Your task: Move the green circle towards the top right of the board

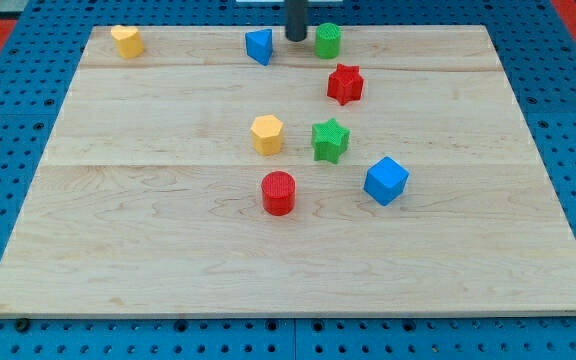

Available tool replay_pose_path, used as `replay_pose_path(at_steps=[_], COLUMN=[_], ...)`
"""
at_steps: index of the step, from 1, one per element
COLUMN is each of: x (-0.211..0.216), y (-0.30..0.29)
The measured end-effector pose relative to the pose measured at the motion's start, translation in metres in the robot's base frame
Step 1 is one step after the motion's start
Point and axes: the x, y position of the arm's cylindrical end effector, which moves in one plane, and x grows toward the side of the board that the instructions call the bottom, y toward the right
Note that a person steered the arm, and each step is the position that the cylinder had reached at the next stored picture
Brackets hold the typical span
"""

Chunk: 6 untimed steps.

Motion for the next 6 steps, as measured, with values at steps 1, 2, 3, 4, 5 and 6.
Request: replay_pose_path(at_steps=[1,2,3,4,5,6], x=[0.008,0.013,0.009,0.018,0.043,0.056], y=[0.042,0.071,0.036,0.029,0.033,0.056])
